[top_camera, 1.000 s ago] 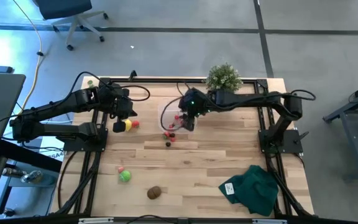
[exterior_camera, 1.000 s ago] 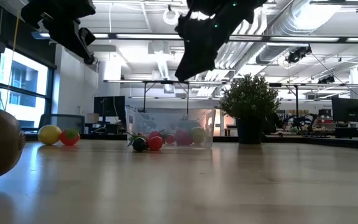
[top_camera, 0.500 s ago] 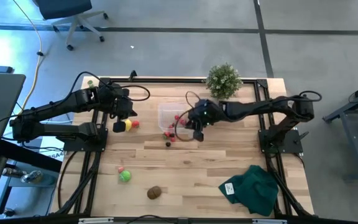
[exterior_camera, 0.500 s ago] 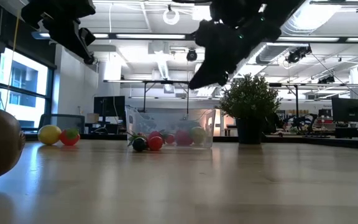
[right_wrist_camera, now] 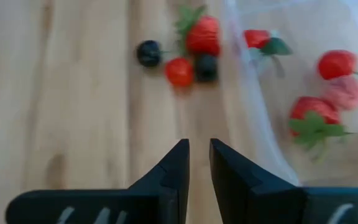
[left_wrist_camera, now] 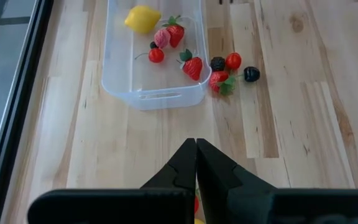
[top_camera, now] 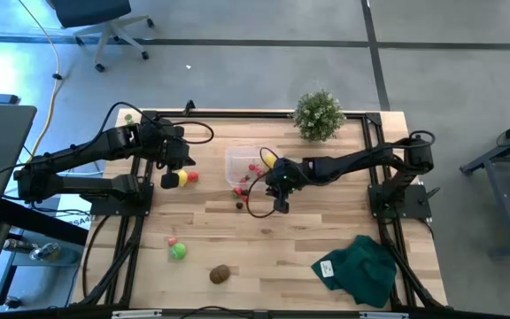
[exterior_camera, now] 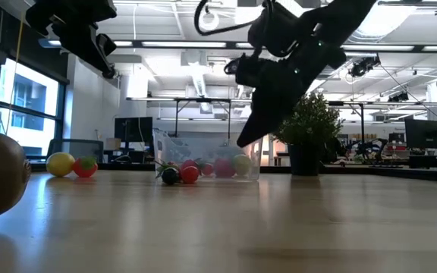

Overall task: Pick and placing Produce into tupperware
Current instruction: Adjust the transparent bin on the table

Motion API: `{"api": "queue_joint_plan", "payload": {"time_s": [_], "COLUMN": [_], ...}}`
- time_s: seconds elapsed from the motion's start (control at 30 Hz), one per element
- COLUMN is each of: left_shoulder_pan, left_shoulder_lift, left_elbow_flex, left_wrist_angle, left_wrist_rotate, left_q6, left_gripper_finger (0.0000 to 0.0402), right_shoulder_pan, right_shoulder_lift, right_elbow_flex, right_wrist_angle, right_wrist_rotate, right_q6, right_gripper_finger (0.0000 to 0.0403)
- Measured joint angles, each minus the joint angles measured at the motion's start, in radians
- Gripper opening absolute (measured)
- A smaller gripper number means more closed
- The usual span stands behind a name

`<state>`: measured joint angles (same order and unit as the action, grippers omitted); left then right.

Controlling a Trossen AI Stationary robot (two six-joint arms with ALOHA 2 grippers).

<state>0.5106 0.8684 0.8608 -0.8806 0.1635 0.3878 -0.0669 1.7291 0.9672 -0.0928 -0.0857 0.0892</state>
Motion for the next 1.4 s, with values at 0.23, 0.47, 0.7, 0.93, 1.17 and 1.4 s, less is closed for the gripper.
{"api": "queue_joint_plan", "payload": {"time_s": [0.23, 0.47, 0.7, 0.93, 1.17, 1.4], "left_shoulder_pan": [0.0, 0.0, 0.0, 0.0, 0.0, 0.0], "left_shoulder_lift": [0.0, 0.0, 0.0, 0.0, 0.0, 0.0], "left_elbow_flex": [0.0, 0.0, 0.0, 0.0, 0.0, 0.0], "left_wrist_angle": [0.0, 0.0, 0.0, 0.0, 0.0, 0.0], "left_wrist_rotate": [0.0, 0.0, 0.0, 0.0, 0.0, 0.0], "left_q6": [0.0, 0.0, 0.0, 0.0, 0.0, 0.0], "left_gripper_finger": [0.0003, 0.0003, 0.0003, 0.0003, 0.0003, 0.0003], "right_shoulder_pan": [-0.015, -0.053, -0.064, -0.042, -0.028, -0.017], "right_shoulder_lift": [0.011, 0.011, 0.011, 0.011, 0.015, 0.059], "right_elbow_flex": [0.0, 0.0, 0.0, 0.0, 0.0, 0.0], "right_wrist_angle": [0.004, 0.007, 0.018, 0.124, 0.195, 0.195], "right_wrist_rotate": [0.044, 0.051, 0.031, -0.06, -0.069, -0.093], "right_q6": [0.008, 0.008, 0.016, 0.017, 0.008, -0.019], "right_gripper_finger": [0.0052, 0.0052, 0.0052, 0.0052, 0.0052, 0.0052]}}
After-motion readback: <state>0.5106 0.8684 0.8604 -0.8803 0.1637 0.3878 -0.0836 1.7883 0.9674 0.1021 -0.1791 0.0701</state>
